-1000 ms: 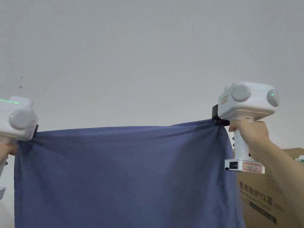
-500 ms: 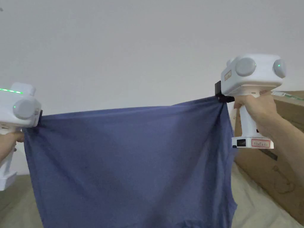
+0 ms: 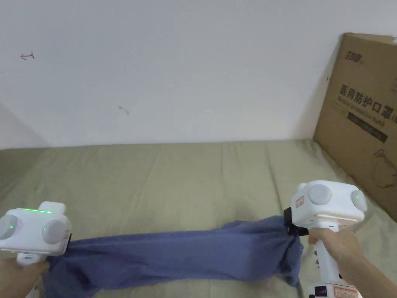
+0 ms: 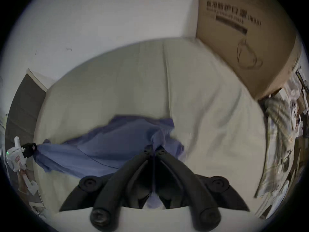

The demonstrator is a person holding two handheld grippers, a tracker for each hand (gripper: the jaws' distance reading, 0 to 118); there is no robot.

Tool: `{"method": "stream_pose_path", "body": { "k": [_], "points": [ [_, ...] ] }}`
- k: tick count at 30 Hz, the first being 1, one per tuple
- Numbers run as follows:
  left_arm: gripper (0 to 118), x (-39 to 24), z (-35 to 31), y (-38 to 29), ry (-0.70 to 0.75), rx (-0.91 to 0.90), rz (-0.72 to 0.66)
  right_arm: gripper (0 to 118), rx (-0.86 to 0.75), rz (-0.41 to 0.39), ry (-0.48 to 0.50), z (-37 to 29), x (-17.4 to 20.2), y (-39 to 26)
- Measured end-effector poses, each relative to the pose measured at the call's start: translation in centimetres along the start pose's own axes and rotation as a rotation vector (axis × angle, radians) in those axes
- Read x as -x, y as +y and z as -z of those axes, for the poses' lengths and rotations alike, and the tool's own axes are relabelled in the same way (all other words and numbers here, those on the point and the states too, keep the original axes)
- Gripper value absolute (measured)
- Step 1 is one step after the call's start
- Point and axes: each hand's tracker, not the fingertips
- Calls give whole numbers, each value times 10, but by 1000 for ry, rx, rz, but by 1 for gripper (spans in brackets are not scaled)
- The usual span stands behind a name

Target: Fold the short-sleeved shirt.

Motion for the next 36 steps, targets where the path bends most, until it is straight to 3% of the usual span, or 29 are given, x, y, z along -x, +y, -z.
{"method": "stream_pose_path", "body": {
  "k": [8, 11, 17, 23, 31, 33, 35, 36],
  "points": [
    [2, 17, -64, -91, -61, -56, -12, 3, -45, -55, 61, -57, -31, -92],
    [2, 33, -101, -139, -68, -74, -16, 3, -47, -18, 95, -89, -45, -145],
    [2, 50, -169, -247, -46, -71, 13, 3, 0, -82, 91, -143, -58, -269],
    [2, 55, -206, -329, -48, -33, 44, 3, 57, -63, 78, -171, -73, -373],
    [3, 54, -225, -369, -46, -28, 20, 3, 59, -17, 86, -180, -87, -418],
    [18, 51, -226, -369, -51, -28, 28, 3, 41, -15, 80, -182, -85, -414],
    [70, 48, -228, -369, -54, -29, 26, 26, 46, -19, 74, -183, -81, -411],
    [90, 49, -228, -369, -62, -24, 18, 40, 48, -44, 59, -182, -79, -411]
  ]
}}
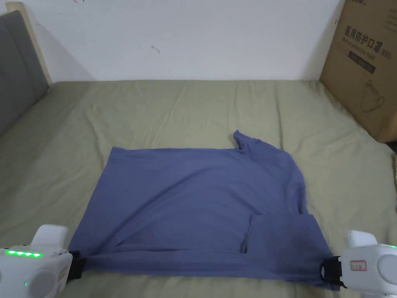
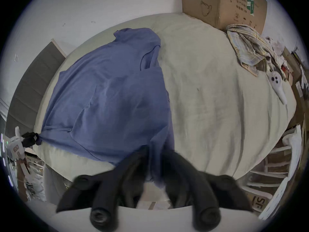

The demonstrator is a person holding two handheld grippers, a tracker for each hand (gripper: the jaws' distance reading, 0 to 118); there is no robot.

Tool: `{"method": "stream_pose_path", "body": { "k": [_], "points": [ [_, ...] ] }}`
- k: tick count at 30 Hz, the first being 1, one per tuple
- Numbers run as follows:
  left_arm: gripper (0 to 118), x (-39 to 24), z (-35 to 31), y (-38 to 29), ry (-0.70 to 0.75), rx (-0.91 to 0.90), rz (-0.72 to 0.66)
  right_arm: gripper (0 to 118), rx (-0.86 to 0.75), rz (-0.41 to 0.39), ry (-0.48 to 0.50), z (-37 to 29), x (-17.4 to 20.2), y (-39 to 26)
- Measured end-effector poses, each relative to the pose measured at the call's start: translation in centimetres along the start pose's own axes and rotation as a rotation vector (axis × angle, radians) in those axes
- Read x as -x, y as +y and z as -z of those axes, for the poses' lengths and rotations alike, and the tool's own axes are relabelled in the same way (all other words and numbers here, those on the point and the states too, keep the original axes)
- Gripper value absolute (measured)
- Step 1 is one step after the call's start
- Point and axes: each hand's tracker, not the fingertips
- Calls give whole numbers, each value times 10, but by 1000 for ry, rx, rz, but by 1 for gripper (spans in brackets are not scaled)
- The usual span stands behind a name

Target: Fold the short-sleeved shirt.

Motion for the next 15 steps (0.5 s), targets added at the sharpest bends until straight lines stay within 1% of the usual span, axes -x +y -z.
{"method": "stream_pose_path", "body": {
  "k": [1, 2, 3, 5, 7, 10, 11, 12, 13, 14, 15],
  "points": [
    [97, 2, -1, 0, -13, 4, -11, 58, -2, -38, -39, 0, 2, 1],
    [95, 3, -5, 0, -24, -3, -26, 66, -10, -64, -73, -2, 5, 1],
    [95, 2, -10, -1, -40, -16, -38, 64, -19, -76, -90, -4, 6, 1],
    [95, 2, -21, 1, -49, -44, -56, 64, -37, -73, -70, -12, 9, 2],
    [95, 4, -32, 2, -66, -78, -74, 64, -70, -49, -35, -21, 10, 5],
    [95, 9, -51, 2, -113, -135, -123, 64, -145, -34, 1, -39, 13, 6],
    [93, 10, -57, 0, -162, -138, -139, 63, -178, -24, 28, -45, 13, 5],
    [86, 11, -60, -3, -209, -142, -153, 60, -206, -8, 71, -50, 13, 3],
    [62, 12, -62, -7, -249, -135, -169, 46, -228, 12, 110, -52, 10, 1],
    [34, 9, -62, -10, -255, -121, -184, 25, -230, 35, 119, -51, 11, -2],
    [1, 5, -61, -14, -236, -110, -184, 4, -221, 29, 107, -47, 13, -6]
  ]
}}
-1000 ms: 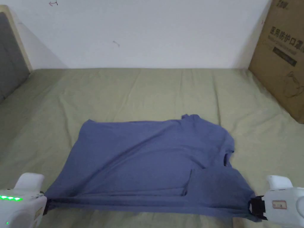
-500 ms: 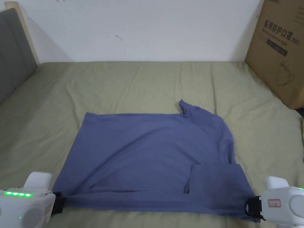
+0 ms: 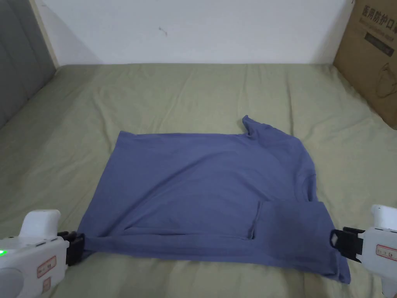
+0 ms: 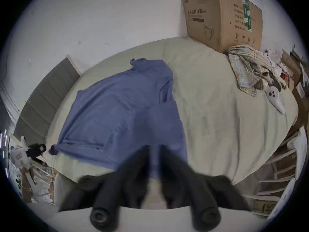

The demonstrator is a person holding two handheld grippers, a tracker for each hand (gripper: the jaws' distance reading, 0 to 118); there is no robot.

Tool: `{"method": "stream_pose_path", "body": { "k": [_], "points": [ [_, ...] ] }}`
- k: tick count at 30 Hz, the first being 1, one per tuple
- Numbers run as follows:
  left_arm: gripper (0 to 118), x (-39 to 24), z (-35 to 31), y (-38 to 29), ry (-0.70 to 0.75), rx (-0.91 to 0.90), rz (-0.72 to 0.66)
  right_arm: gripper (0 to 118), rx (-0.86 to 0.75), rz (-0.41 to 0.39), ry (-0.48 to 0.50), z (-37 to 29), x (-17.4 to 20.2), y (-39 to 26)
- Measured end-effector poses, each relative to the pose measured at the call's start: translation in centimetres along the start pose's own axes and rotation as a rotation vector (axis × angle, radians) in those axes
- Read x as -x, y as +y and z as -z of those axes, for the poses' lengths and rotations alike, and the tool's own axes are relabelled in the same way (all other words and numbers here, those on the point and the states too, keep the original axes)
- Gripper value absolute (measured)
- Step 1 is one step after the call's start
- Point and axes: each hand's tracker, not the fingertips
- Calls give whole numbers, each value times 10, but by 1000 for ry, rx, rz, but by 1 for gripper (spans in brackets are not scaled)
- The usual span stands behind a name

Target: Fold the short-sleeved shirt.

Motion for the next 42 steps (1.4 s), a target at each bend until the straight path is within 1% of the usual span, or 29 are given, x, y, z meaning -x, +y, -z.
{"method": "stream_pose_path", "body": {
  "k": [1, 3, 4, 6, 7, 8, 10, 11, 12, 14, 16, 17, 18, 19, 20, 21, 22, 24, 29, 30, 31, 33, 34, 36, 38, 39, 40, 41, 42],
  "points": [
    [0, -2, 2, -4, 7, 4, -2, 1, 11, -21, -4, 4, 2, -4],
    [0, -4, 9, -14, 18, 70, 13, 1, 72, -101, -56, 13, 7, -12],
    [0, 2, 17, -20, 19, 60, 5, 1, 85, -127, -81, 16, 10, -17],
    [0, 1, 17, -26, 39, 60, 11, 1, 81, -108, -73, 19, 10, -24],
    [9, 1, 17, -27, 64, 59, 36, 1, 84, -97, -75, 19, 9, -26],
    [34, 6, 18, -31, 59, 72, 46, 1, 87, -83, -73, 20, 8, -28],
    [98, 10, 24, -31, 82, 98, 60, 1, 99, -67, -65, 20, 8, -29],
    [101, 13, 25, -30, 92, 97, 56, 1, 102, -67, -63, 20, 8, -29],
    [95, 16, 24, -29, 100, 88, 53, 1, 104, -70, -64, 20, 9, -29],
    [98, 23, 25, -22, 139, 56, 22, 1, 103, -79, -68, 20, 11, -28],
    [96, 33, 32, -16, 147, 13, -13, 1, 106, -77, -61, 21, 12, -28],
    [91, 38, 38, -13, 139, 21, -36, 1, 113, -68, -53, 22, 12, -28],
    [71, 42, 44, -11, 119, 35, -66, 1, 118, -59, -45, 24, 11, -28],
    [22, 46, 51, -11, 84, 52, -102, 1, 122, -50, -42, 25, 11, -30],
    [9, 35, 50, -11, 63, 69, -122, 1, 124, -47, -43, 25, 11, -31],
    [2, 33, 56, -13, 81, 103, -130, 1, 127, -47, -43, 25, 12, -33],
    [3, 31, 60, -15, 108, 106, -106, 1, 128, -47, -45, 24, 10, -34],
    [2, 28, 61, -16, 71, 123, -77, 1, 127, -47, -45, 20, 9, -36],
    [2, 29, 50, -10, 101, 86, -78, 2, 106, -68, -62, 7, 3, -35],
    [2, 29, 48, -8, 101, 80, -80, 8, 100, -73, -66, 5, 1, -33],
    [2, 28, 47, -6, 101, 79, -79, 25, 95, -77, -72, 3, -1, -31],
    [2, 28, 47, -6, 102, 85, -74, 50, 76, -65, -70, 2, -6, -26],
    [2, 27, 47, -6, 106, 85, -67, 67, 72, -53, -67, 3, -9, -23],
    [2, 26, 47, -6, 111, 84, -61, 66, 70, -16, -65, 12, -16, -20],
    [2, 26, 46, -7, 111, 83, -61, 63, 117, 11, -70, 26, -23, -19],
    [2, 26, 45, -7, 110, 85, -60, 52, 132, 9, -51, 31, -25, -21],
    [2, 25, 45, -7, 111, 87, -58, 12, 153, 14, -17, 33, -25, -25],
    [2, 25, 44, -8, 113, 90, -55, 3, 178, 20, 16, 35, -25, -28],
    [2, 25, 43, -9, 115, 93, -53, 3, 196, 14, -16, 40, -22, -30]
  ]
}}
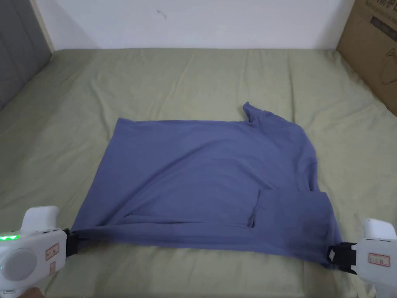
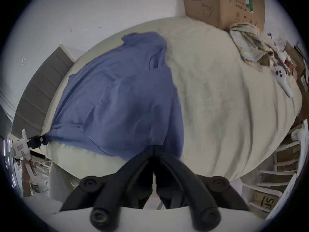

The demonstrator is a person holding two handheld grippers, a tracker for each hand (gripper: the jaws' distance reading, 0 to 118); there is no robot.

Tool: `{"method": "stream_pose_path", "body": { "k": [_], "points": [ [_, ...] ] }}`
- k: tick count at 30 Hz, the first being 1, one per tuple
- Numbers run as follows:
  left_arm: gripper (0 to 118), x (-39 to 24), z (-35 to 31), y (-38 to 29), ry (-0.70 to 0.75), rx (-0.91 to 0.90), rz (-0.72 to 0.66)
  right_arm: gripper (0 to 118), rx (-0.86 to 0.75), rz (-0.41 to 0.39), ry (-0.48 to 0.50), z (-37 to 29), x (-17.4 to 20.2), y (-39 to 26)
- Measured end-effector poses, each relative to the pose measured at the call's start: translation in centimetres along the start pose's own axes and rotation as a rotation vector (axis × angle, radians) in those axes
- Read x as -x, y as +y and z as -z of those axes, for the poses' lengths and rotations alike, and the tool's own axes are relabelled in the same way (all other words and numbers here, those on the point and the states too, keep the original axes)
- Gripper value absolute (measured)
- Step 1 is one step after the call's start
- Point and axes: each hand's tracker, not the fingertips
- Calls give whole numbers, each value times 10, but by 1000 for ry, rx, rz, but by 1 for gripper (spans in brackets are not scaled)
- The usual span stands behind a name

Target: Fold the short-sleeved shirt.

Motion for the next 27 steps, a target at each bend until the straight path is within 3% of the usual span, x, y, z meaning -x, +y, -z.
{"method": "stream_pose_path", "body": {
  "k": [8, 14, 24, 26, 27],
  "points": [
    [2, 1, -7, 4, 8, 7, 26, 2, -52, -19, -41, -22, 6, 10],
    [2, -1, -16, 39, 2, -45, 36, 2, -135, 6, 7, -47, 10, 51],
    [3, -20, 61, 142, 38, 1, 134, 2, -98, -25, -59, 22, 19, 160],
    [12, -24, 86, 150, 58, 29, 127, 3, -83, 2, -54, 44, 16, 169],
    [33, -26, 93, 150, 65, 44, 117, 5, -47, 20, -80, 52, 16, 170]
  ]
}}
